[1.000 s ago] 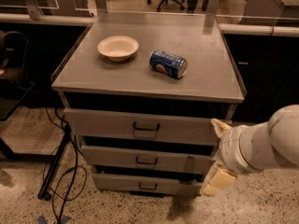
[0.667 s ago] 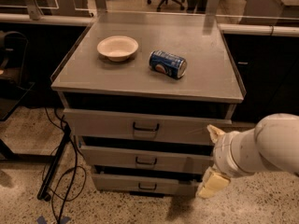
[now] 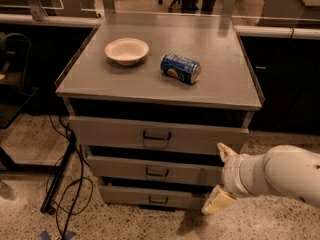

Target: Open middle drawer

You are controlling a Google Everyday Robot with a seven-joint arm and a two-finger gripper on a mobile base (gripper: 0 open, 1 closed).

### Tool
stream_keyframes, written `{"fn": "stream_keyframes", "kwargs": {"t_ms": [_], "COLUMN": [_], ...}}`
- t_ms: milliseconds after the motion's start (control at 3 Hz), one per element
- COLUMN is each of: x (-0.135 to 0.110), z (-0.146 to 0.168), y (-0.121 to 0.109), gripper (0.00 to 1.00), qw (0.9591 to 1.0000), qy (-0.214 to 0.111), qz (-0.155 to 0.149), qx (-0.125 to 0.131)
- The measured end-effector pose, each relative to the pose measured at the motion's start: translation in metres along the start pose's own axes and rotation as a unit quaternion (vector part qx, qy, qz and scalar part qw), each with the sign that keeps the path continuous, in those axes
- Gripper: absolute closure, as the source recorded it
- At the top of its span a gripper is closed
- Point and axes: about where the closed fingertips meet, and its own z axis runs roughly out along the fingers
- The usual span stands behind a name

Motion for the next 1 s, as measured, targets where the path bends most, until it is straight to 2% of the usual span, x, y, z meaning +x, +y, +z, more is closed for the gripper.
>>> {"fn": "stream_keyframes", "kwargs": {"t_ms": [333,667,1000], "x": [0.008,0.008,0.012], "z": [0.037,0.037,0.060], "y": [0.001,0.001,0.014], "gripper": [0.00,0.00,0.00], "qw": [0.9997,0.9997,0.9995], "qy": [-0.018,-0.018,-0.016], "qz": [0.011,0.011,0.008], "qx": [-0.010,-0.010,-0.026]}}
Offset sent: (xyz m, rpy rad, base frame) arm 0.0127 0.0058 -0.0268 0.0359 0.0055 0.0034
